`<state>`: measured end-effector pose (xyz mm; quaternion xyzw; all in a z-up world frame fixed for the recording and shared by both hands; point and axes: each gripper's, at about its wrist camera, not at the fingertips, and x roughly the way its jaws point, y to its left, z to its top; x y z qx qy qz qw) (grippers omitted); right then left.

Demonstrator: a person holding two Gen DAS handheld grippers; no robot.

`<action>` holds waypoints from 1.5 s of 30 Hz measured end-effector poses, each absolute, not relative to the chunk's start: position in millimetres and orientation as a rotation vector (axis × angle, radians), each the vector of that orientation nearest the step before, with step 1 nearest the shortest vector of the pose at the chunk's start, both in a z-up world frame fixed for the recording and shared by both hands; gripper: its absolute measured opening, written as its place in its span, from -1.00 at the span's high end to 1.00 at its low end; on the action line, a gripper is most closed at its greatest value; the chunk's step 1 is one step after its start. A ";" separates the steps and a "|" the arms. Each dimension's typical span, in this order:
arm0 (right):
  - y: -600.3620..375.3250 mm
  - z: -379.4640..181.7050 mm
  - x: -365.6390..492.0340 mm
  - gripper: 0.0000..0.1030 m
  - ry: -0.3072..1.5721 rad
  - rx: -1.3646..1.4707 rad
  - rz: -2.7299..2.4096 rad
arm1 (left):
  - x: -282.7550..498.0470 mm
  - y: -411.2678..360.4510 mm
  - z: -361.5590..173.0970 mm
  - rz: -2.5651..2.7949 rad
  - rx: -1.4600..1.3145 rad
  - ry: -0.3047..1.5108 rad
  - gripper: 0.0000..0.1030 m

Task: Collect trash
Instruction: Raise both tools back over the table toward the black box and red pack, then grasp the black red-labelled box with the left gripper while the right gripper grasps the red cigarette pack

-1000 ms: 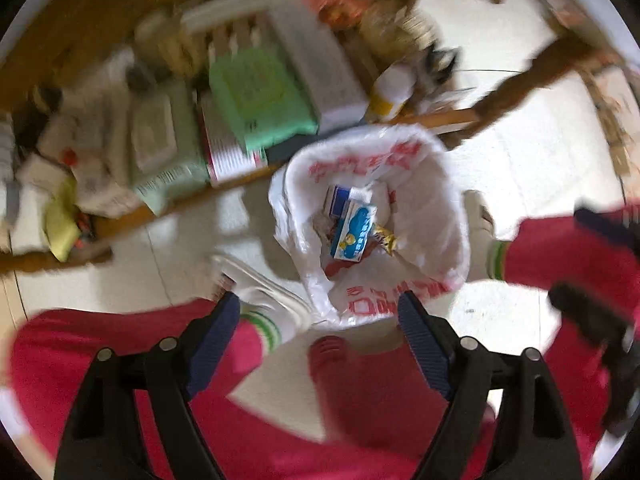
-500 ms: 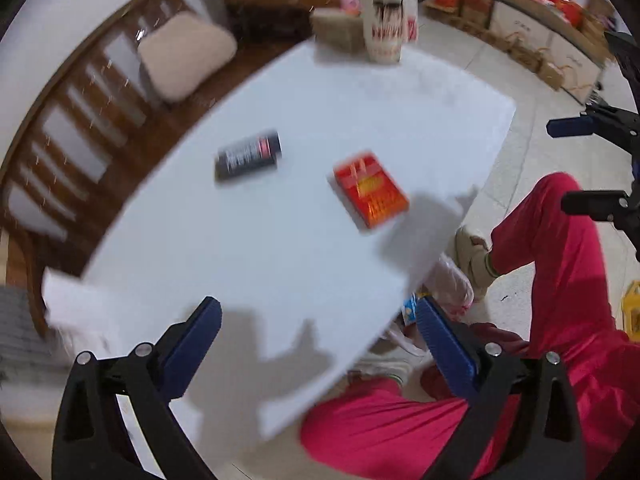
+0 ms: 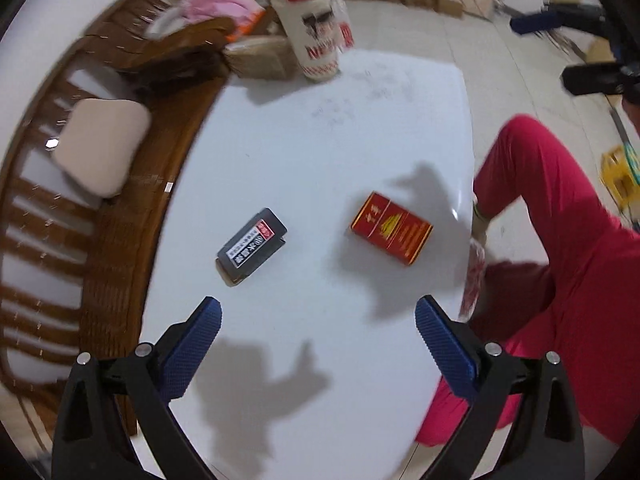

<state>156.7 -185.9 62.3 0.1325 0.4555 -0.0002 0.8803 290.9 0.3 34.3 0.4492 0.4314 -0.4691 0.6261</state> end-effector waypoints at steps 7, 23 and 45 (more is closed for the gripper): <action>-171.1 26.1 192.0 -0.87 1.018 0.300 -0.023 | 341.5 -20.0 -10.9 -1.153 1.117 1.048 -0.84; -131.7 -102.9 250.6 -0.87 1.211 0.330 -0.087 | 402.4 -60.0 -106.0 -1.221 1.297 1.095 -0.84; -101.3 -148.4 260.3 -0.86 1.273 0.191 -0.085 | 428.3 -69.5 -145.5 -1.171 1.270 1.118 -0.71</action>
